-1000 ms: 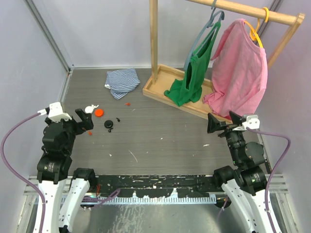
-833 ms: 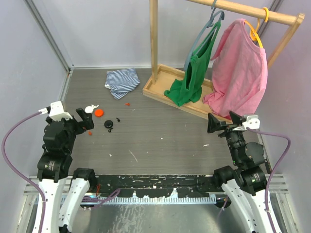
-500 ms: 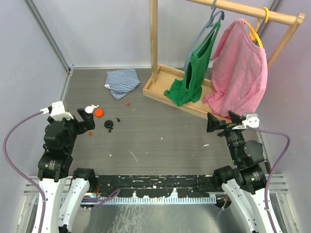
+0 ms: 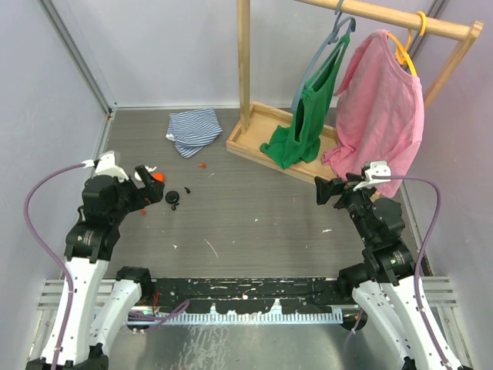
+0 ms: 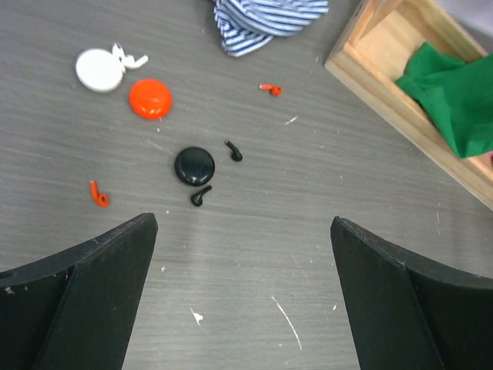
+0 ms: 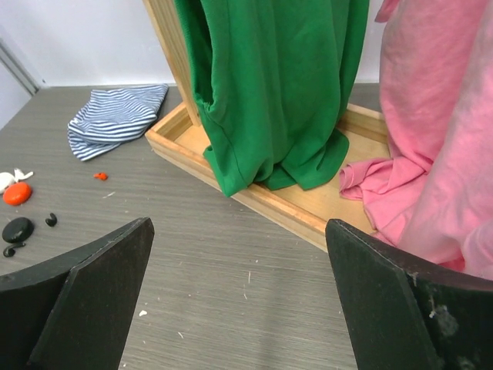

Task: Insert the wireless bluetooth earbuds into the charging case
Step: Pick up the charging case at the center of the board.

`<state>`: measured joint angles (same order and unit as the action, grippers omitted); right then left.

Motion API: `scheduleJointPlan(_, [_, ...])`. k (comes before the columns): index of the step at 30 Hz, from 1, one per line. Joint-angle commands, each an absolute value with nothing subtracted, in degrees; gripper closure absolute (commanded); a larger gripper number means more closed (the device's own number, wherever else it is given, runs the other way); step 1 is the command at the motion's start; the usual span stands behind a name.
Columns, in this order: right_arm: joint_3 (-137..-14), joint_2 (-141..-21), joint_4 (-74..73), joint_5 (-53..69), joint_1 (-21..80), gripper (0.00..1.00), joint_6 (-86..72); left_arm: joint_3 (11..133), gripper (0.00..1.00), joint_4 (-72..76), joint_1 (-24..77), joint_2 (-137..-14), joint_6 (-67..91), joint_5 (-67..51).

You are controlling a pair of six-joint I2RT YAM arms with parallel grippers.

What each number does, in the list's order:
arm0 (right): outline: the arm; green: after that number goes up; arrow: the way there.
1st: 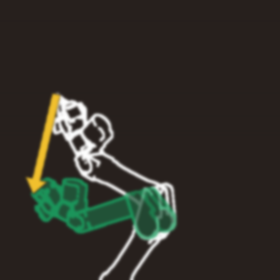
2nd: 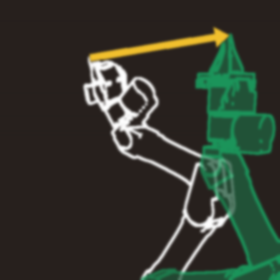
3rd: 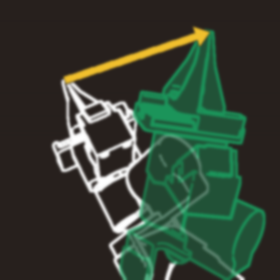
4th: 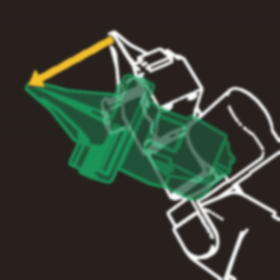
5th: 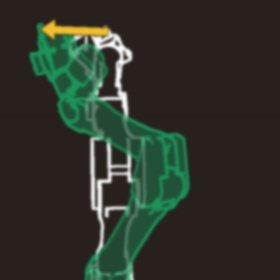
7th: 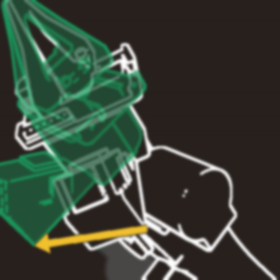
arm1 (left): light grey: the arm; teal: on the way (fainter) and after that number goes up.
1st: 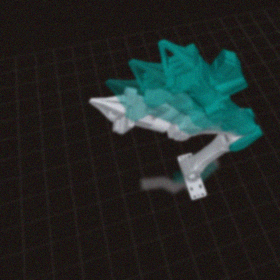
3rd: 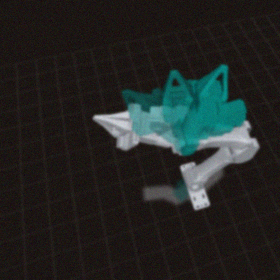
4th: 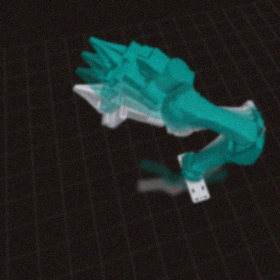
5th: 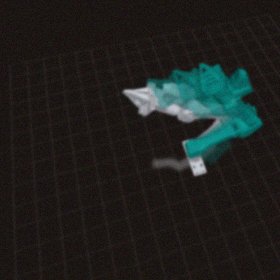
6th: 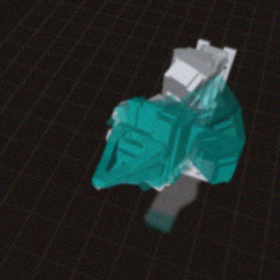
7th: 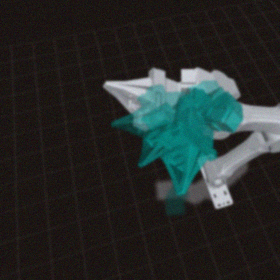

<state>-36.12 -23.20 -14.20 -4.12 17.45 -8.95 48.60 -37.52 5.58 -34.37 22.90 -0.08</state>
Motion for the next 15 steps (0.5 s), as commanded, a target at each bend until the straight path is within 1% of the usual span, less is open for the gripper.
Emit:
scheduleJointPlan(1, [-38.05, -23.81, -12.99, -2.27, 17.26, 0.00, -7.73, 51.99, 0.02, -40.25, 5.80, -40.07, 27.11, -1.88])
scheduleJointPlan(6, [-35.22, -21.86, -10.23, -1.17, 17.23, 0.00, -9.14, 53.07, 0.02, -41.68, 5.80, -46.48, 28.13, 0.71])
scheduleJointPlan(10, [-35.02, -21.36, -9.85, -0.40, 17.28, 0.00, -8.85, 54.45, 0.02, -42.70, 5.80, -51.70, 29.43, 5.46])
scheduleJointPlan(15, [-34.07, -19.71, -9.13, -1.40, 17.30, 0.00, -9.43, 53.65, 0.02, -40.66, 5.63, -56.14, 30.56, 7.14])
